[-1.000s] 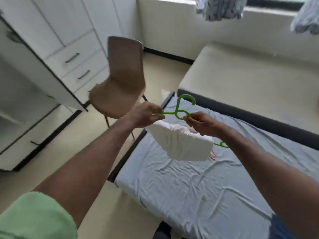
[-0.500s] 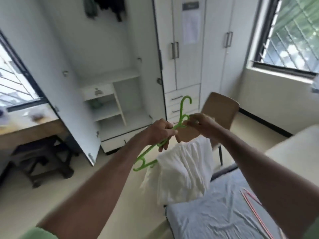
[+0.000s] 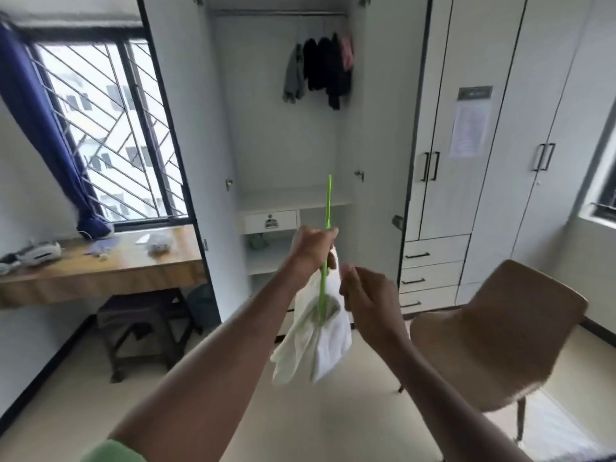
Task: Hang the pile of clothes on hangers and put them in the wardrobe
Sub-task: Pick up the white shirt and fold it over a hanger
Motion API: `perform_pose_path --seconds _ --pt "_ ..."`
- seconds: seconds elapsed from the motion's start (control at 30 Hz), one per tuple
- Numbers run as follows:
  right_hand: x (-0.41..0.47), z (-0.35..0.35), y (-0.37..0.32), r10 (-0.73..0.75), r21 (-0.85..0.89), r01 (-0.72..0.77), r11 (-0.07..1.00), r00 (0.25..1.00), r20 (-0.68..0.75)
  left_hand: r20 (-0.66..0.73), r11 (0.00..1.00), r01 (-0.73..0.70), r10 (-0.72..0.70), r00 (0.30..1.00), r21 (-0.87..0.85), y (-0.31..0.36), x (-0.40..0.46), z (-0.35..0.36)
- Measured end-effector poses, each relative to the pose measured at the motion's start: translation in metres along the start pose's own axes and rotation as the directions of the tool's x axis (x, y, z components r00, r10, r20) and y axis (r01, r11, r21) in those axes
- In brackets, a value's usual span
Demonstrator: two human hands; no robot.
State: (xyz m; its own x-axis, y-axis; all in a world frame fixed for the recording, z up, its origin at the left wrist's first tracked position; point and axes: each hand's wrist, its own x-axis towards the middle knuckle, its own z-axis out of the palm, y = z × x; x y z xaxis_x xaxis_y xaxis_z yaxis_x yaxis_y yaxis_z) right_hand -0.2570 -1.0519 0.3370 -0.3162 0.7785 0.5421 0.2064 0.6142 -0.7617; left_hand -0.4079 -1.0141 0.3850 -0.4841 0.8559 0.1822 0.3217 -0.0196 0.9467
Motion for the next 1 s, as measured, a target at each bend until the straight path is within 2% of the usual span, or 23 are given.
perform_pose_path --seconds 0.07,0.2,0.3,0.43,0.53,0.67,0.8,0.93,1.0 --pt "0.011 0.027 -0.015 -0.004 -0.022 0.005 1.000 0.999 0.050 -0.050 1.000 -0.021 0.022 0.998 0.019 0.000 0.030 -0.015" --pt "0.062 0.070 -0.025 0.106 -0.304 -0.062 0.951 0.985 0.132 -0.111 0.997 -0.070 0.074 0.991 0.042 -0.011 0.087 -0.044" --pt "0.102 0.094 -0.025 0.123 -0.404 -0.078 0.912 0.988 0.088 -0.144 0.992 -0.080 0.094 0.985 0.100 -0.022 0.125 -0.058" --pt "0.155 0.121 -0.019 0.049 -0.546 -0.016 0.837 0.998 0.047 -0.202 0.985 -0.111 0.136 0.970 0.131 -0.023 0.173 -0.073" --pt "0.195 0.138 -0.001 -0.020 -0.545 -0.006 0.839 0.999 -0.041 -0.126 0.969 -0.166 0.191 0.974 0.184 -0.014 0.213 -0.086" --pt "0.276 0.150 0.028 -0.127 -0.549 0.057 0.834 0.988 -0.090 -0.009 0.883 -0.259 0.285 0.958 0.391 -0.012 0.290 -0.119" --pt "0.360 0.158 0.049 -0.208 -0.512 0.126 0.850 0.972 -0.105 0.049 0.803 -0.268 0.287 0.957 0.533 -0.032 0.368 -0.152" --pt "0.452 0.171 0.059 -0.281 -0.484 0.186 0.855 0.951 -0.130 0.173 0.626 -0.294 0.248 0.953 0.722 -0.036 0.450 -0.178" --pt "0.503 0.180 0.062 -0.331 -0.486 0.227 0.844 0.934 -0.138 0.145 0.561 -0.270 0.257 0.955 0.782 -0.032 0.493 -0.185"
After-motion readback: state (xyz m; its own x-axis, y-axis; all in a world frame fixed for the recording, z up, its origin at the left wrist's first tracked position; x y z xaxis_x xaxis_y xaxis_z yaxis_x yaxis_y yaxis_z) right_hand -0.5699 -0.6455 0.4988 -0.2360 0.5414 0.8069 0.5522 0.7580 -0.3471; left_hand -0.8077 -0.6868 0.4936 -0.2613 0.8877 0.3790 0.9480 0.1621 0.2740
